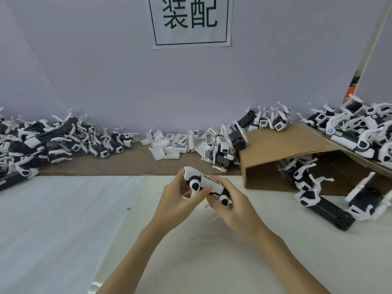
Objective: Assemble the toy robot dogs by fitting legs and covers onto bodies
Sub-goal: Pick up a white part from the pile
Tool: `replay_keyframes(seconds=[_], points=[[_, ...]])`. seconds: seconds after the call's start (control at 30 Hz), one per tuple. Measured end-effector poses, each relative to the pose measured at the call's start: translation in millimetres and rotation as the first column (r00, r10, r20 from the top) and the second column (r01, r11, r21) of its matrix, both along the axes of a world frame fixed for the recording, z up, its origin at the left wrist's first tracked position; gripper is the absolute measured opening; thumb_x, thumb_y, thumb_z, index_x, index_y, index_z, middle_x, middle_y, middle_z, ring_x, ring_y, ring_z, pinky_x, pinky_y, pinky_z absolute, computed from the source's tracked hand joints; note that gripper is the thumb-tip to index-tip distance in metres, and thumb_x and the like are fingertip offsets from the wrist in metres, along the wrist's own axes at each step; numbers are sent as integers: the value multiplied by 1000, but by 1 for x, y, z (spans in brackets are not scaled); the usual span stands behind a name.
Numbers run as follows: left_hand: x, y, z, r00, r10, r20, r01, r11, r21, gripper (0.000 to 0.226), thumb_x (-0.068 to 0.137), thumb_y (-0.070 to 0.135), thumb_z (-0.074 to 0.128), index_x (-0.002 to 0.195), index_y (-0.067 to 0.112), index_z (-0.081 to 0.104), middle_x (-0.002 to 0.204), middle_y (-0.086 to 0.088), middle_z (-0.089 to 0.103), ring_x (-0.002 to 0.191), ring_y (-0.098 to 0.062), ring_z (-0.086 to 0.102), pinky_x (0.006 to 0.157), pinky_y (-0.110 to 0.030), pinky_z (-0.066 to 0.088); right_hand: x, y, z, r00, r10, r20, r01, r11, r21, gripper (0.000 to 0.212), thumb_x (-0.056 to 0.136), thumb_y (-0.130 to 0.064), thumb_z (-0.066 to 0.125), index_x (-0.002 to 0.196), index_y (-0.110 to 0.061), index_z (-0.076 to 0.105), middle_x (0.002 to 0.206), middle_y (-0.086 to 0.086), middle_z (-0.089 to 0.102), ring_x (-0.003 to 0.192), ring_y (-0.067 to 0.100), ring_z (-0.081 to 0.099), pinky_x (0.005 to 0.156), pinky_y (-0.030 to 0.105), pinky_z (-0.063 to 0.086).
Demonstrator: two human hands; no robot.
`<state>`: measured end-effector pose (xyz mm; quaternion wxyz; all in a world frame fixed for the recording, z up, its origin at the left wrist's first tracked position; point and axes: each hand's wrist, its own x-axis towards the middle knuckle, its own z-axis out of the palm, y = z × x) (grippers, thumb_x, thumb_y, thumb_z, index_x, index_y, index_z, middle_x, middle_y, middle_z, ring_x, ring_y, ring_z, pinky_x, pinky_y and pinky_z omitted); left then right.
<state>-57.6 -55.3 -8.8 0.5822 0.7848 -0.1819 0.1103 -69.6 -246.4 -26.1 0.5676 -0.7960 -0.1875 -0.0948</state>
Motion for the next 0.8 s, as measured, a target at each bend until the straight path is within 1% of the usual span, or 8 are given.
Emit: replay_keyframes(seconds=[0.07,0.13,0.2,0.3,0.4,0.53,0.67,0.8], points=[[-3,-9,-2,991,127,32,-128,991,25,36,81,56,78,104,32,64,92,14,76,86,-10,73,77,-36,59,0,0,-5,979,-122,164,153,969,-192,57,94,-32,75,146,-29,52,143,-18,56,132,3,54,109,28,47],[-7,-21,-6,962,224,157,-249,954,164,37,80,59,78,99,36,56,86,16,70,79,-11,67,70,-36,55,-1,0,-7,933,-227,278,308,905,-294,55,95,-23,75,146,-24,55,142,-12,58,131,7,55,107,31,49],[-16,-33,-9,920,254,299,-332,909,250,44,79,66,77,106,42,51,93,21,65,84,-8,63,70,-27,51,-1,2,-7,925,-259,280,343,884,-316,55,95,-14,70,147,-27,56,135,-10,64,123,11,60,102,32,52],[-23,-41,-9,890,293,348,-386,892,234,57,83,76,64,124,39,50,97,29,59,92,0,57,76,-20,43,1,-2,-2,930,-276,242,345,885,-314,52,98,-15,64,144,-38,57,120,-16,71,99,2,62,89,23,53],[-24,-42,-6,887,326,328,-402,894,198,45,85,69,62,115,36,53,94,36,56,87,4,57,75,-25,41,3,-10,2,951,-239,195,292,901,-321,50,99,-19,66,144,-40,58,110,-16,73,88,2,61,79,16,48],[-22,-39,-2,952,302,59,-306,949,79,36,84,63,69,106,37,59,91,22,65,86,-8,62,78,-30,49,5,-3,-6,991,-120,55,125,986,-107,50,99,-17,69,145,-30,56,125,-11,69,111,3,64,94,25,54],[-13,-28,6,935,-20,-354,-69,969,-239,58,93,76,56,117,24,64,106,5,73,94,-18,69,84,-33,54,10,-7,-10,998,-70,6,70,997,-38,34,101,-24,68,129,-43,62,109,-18,67,102,4,64,87,28,54],[-5,-21,2,913,-49,-405,-99,936,-337,57,109,60,39,121,15,73,116,-17,75,96,-23,68,95,-43,52,12,-11,-14,998,-65,-8,65,997,-50,44,99,-26,70,126,-59,58,110,-9,62,98,4,64,79,31,59]])
